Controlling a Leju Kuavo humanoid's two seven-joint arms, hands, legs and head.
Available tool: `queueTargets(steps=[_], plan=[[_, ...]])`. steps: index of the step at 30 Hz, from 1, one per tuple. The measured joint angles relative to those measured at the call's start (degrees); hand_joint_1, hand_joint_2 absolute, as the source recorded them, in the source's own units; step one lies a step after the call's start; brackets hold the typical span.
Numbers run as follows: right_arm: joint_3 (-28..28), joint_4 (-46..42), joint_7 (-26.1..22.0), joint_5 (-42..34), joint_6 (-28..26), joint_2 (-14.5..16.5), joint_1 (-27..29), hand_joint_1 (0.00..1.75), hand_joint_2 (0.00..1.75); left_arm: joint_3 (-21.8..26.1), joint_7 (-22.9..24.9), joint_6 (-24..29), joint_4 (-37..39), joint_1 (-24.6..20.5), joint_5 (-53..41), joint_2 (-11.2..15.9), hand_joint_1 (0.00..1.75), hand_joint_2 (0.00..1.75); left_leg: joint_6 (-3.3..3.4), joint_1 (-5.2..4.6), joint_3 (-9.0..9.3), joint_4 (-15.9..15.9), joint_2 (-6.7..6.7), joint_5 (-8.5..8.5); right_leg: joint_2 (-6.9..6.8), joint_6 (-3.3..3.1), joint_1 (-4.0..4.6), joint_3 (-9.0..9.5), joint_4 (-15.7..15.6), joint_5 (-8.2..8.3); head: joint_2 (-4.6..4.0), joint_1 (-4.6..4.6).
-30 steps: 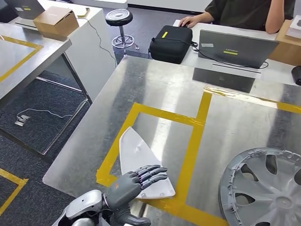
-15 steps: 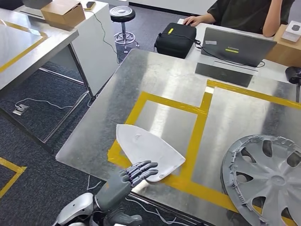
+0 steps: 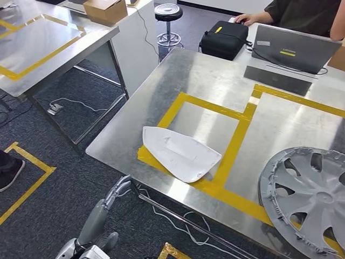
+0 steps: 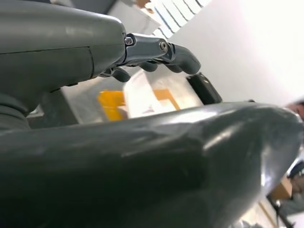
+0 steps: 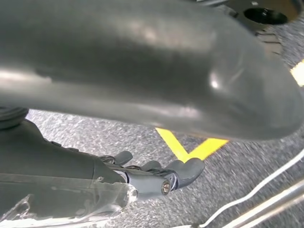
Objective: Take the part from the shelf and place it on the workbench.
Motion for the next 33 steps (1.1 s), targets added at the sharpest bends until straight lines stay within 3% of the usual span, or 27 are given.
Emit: queueTargets(steps=[1,2,4,6,7,8,9,10,12,14,15,16,18,20,22,24,25,26,27,29,30,32,33], plan=[[-0.16,-0.12,0.35,0.00,0.03,0.08,-0.01,0.00,0.00,2.08,-0.67,-1.10,0.03,0.41,1.98,-1.14,0.00,0.00,-0.29,0.28,0.77,0.51,0.10,1.15,-0.77,0.16,-0.04,-0.81,0.03,0.57,0.00,0.00],[-0.39,-0.30,0.77,0.00,0.06,0.23,-0.02,0.00,0.00,5.26,-1.60,-2.56,0.10,0.58,4.41,-2.53,0.00,0.00,-0.57,0.54,2.57,-0.96,0.38,2.90,-1.47,0.41,-0.10,-1.53,0.05,1.11,0.00,0.00],[-0.97,-1.00,1.75,0.02,0.14,0.78,-0.01,0.00,0.00,14.12,-2.76,-4.96,1.24,-0.61,8.84,-5.46,0.00,0.00,-1.04,0.91,8.70,-8.32,2.58,4.90,-2.70,1.11,-0.09,-2.49,0.18,2.05,0.00,-0.02],[-1.56,-1.87,2.84,0.10,0.28,1.70,-0.06,0.00,0.00,26.18,-1.57,-5.29,5.28,-4.08,11.59,-7.88,0.00,0.00,-0.54,0.74,13.66,-15.76,4.62,4.00,-3.75,1.88,-0.06,-3.03,0.38,2.96,0.01,0.03],[-1.75,-2.28,3.37,0.16,0.39,2.20,-0.12,0.00,0.00,32.82,-0.44,-4.68,8.61,-6.15,11.82,-8.71,0.00,0.00,0.04,0.51,14.47,-17.63,4.70,3.53,-4.25,2.23,-0.14,-3.26,0.35,3.47,0.01,0.06],[-1.87,-2.57,3.82,0.22,0.51,2.70,-0.16,0.00,0.00,39.54,0.39,-3.90,12.42,-8.02,11.25,-9.46,0.00,0.00,0.76,0.29,14.27,-18.29,4.31,3.46,-4.70,2.60,-0.27,-3.47,0.26,4.01,0.01,0.08],[-1.93,-2.83,4.17,0.27,0.64,3.09,-0.14,0.00,0.00,45.97,0.77,-3.18,16.34,-9.69,10.14,-10.18,0.00,0.00,1.39,0.22,13.76,-18.42,3.91,3.83,-4.33,2.97,-0.49,-3.73,0.33,3.97,0.00,0.07],[-1.98,-3.00,4.41,0.31,0.77,3.33,0.00,0.00,0.00,50.85,0.43,-2.76,19.78,-11.12,8.87,-10.82,0.00,0.00,1.94,0.17,13.25,-18.47,3.42,4.40,-3.19,3.25,-0.65,-4.05,1.06,2.86,0.00,0.09],[-2.11,-3.32,4.67,0.33,0.93,3.61,0.34,0.00,0.00,58.56,-0.59,-2.50,25.25,-13.89,7.05,-12.20,0.00,0.00,2.79,0.11,11.90,-18.50,2.10,5.72,0.14,3.47,-0.61,-5.50,6.08,-2.20,0.01,0.27],[-2.20,-3.65,4.76,0.33,1.06,3.73,0.41,0.00,0.00,63.58,-1.08,-2.49,29.10,-15.96,6.25,-13.12,0.00,0.00,3.24,-0.24,10.26,-18.44,0.51,7.10,1.78,3.03,-0.04,-7.15,13.46,-6.98,0.01,0.60],[-2.21,-3.76,4.76,0.33,1.12,3.75,0.38,0.00,0.00,65.48,-1.15,-2.48,30.50,-16.63,6.07,-13.40,0.00,0.00,3.39,-0.48,9.44,-18.40,-0.21,7.76,1.99,2.63,0.30,-7.22,15.64,-7.67,0.00,0.73],[-2.23,-3.84,4.76,0.34,1.17,3.78,0.37,0.00,0.00,67.17,-1.17,-2.48,31.71,-17.15,5.93,-13.62,0.00,0.00,3.50,-0.72,8.68,-18.35,-0.89,8.38,2.12,2.14,0.65,-6.34,15.85,-7.12,0.01,0.77],[-2.25,-4.05,4.75,0.35,1.19,3.81,0.32,0.00,0.00,69.82,-1.12,-2.47,33.53,-17.99,5.84,-13.87,0.00,0.00,3.61,-1.09,7.36,-18.23,-2.39,9.55,3.30,0.86,1.39,-1.43,10.10,-4.16,0.01,0.75],[-2.26,-4.40,4.70,0.35,1.19,3.87,0.22,0.00,0.00,71.51,0.36,-1.90,35.09,-18.82,5.38,-14.08,0.00,0.00,3.46,-1.28,6.36,-18.13,-3.87,10.70,6.37,-0.43,1.72,4.37,1.68,-3.13,0.01,0.69],[-2.20,-4.83,4.61,0.35,1.26,4.03,0.21,0.00,0.00,73.14,4.81,0.20,37.51,-19.87,3.48,-14.11,0.00,0.00,2.96,-1.16,5.81,-18.15,-5.21,11.75,7.78,-0.83,1.83,6.44,-2.19,-3.60,0.01,0.72],[-1.78,-5.30,4.55,0.36,1.58,4.32,0.29,0.00,0.00,75.34,10.54,3.98,42.31,-20.96,-0.34,-13.65,0.00,0.00,2.35,-1.07,5.43,-18.25,-6.25,12.44,6.36,-0.85,1.76,5.97,-2.63,-2.94,0.01,0.87],[-1.36,-5.61,4.56,0.37,1.83,4.45,0.35,0.00,0.00,76.44,13.44,6.02,45.71,-21.42,-2.76,-13.31,0.00,0.00,2.09,-1.12,5.09,-17.83,-5.71,11.75,5.65,-1.04,1.58,5.66,-2.83,-2.42,0.01,0.84],[-0.76,-5.95,4.65,0.37,2.08,4.56,0.52,0.00,0.00,77.31,16.62,7.75,49.57,-21.82,-5.45,-12.89,0.00,0.00,1.75,-1.10,4.50,-16.53,-4.52,9.85,4.87,-1.24,1.37,5.22,-3.06,-1.79,0.00,0.64],[-0.04,-6.33,4.80,0.37,2.27,4.68,0.82,0.00,0.00,77.89,19.60,8.88,53.60,-22.20,-8.33,-12.53,0.00,0.00,1.34,-0.90,3.66,-14.05,-2.92,6.86,4.00,-1.34,1.21,4.62,-3.21,-1.14,0.00,0.46],[1.53,-7.12,5.18,0.38,2.46,4.78,1.55,0.00,0.00,78.15,23.54,9.00,61.11,-22.84,-14.37,-12.26,0.00,0.00,0.23,-0.18,1.67,-6.90,-0.63,0.85,2.05,-1.23,1.16,3.31,-3.21,0.00,0.00,0.12],[2.31,-7.39,5.38,0.39,2.45,4.82,1.80,0.00,0.00,77.87,24.23,8.01,64.23,-23.04,-17.43,-12.38,0.00,0.00,-0.30,0.27,1.10,-3.66,-0.23,-0.24,0.98,-0.99,1.10,2.55,-3.13,0.56,0.00,0.12],[4.30,-7.86,5.88,0.39,2.63,4.82,2.05,0.00,0.00,76.61,24.50,4.20,69.45,-23.04,-23.59,-12.94,0.00,0.00,-1.33,1.19,2.16,-1.46,0.22,1.82,-0.98,-0.35,0.85,0.87,-2.81,1.57,0.00,0.11],[5.63,-8.16,6.24,0.39,2.86,4.82,2.22,0.00,0.00,75.68,24.44,2.07,71.59,-22.96,-26.58,-13.16,0.00,0.00,-1.89,1.69,4.07,-3.04,0.70,3.60,-1.81,0.02,0.67,0.07,-2.49,1.94,0.00,0.12]])
